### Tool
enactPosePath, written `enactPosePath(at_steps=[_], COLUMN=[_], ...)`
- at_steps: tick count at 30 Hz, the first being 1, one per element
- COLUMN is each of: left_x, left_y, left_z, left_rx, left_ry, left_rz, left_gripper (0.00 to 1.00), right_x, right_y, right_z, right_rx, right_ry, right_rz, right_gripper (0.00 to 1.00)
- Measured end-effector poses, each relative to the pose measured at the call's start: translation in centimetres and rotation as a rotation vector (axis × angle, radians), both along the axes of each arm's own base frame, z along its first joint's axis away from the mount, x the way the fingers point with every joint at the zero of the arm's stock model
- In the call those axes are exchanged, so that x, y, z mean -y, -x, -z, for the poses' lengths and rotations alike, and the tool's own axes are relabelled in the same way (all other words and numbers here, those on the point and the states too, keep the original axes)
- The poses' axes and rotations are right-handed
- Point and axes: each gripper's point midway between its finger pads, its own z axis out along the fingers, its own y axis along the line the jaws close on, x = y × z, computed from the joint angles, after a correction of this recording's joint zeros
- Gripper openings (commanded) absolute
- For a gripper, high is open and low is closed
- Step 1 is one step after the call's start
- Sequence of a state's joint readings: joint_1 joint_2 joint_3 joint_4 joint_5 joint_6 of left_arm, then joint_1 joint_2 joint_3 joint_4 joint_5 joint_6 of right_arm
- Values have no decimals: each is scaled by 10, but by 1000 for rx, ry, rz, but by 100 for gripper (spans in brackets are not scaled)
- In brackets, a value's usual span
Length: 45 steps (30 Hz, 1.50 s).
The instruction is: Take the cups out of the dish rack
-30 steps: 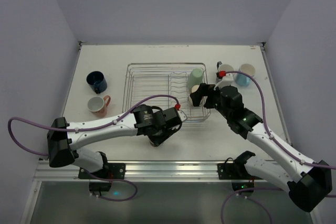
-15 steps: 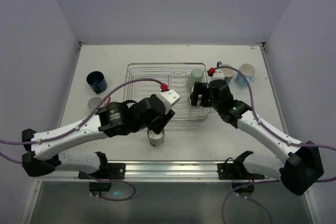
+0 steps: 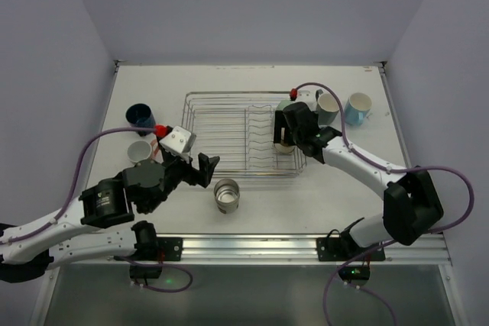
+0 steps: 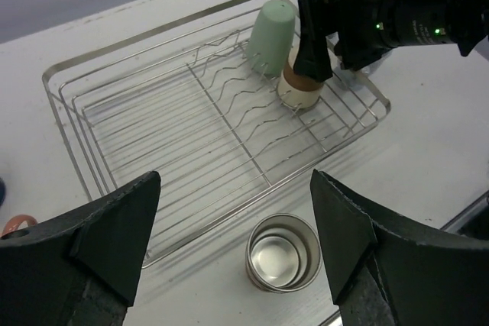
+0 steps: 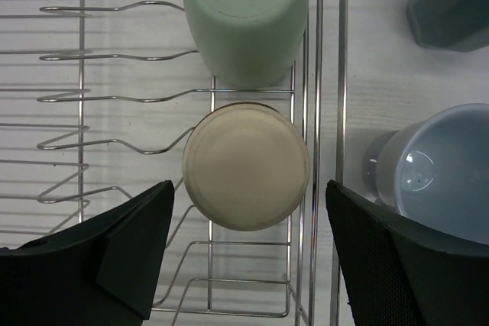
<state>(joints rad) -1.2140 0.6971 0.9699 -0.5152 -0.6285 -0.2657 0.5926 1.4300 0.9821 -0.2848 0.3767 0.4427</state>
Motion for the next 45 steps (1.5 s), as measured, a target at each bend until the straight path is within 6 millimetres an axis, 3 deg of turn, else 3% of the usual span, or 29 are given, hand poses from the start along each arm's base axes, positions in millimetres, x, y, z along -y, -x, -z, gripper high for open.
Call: enactPosePath(at_steps=[5,13,14,15,17,18,22,26,31,35,40,45], left_x=[-5,7,9,11,12,12,13,20,43,71,102,110], left_y=[-6,-13,-14,-15,-15,-15,-14,-11,-5,1,0,-24], left_z=[23,35,38,41,43,43,39,32,23,16,11,14], left_rx=[19,15,11,7,4,4,8,10,-13,-42,-103,-177], left_ry=[-39,-97,-109,-120,-129,-128,-106,-63,35,140,265,389], left_rz=[-42,-50,-49,-48,-47,-46,-38,-7,60,134,216,222], left_gripper=[86,86,87,87,87,87,86,84,76,68,63,62], right_x=[1,-2,-3,-3,-3,-3,-3,2,5,-7,-35,-57], right_y=[-9,-17,-19,-19,-21,-21,-22,-11,8,33,70,100], right_z=[7,18,19,20,20,19,13,-18,-88,-130,-151,-164], right_rx=[-13,-29,-30,-32,-31,-29,-2,83,273,391,417,401], right_ry=[33,60,63,67,69,68,52,-11,-180,-383,-628,-796], right_rz=[27,37,36,36,37,37,36,26,-8,-102,-278,-432], right_gripper=[84,81,74,60,51,41,35,33,31,29,29,29])
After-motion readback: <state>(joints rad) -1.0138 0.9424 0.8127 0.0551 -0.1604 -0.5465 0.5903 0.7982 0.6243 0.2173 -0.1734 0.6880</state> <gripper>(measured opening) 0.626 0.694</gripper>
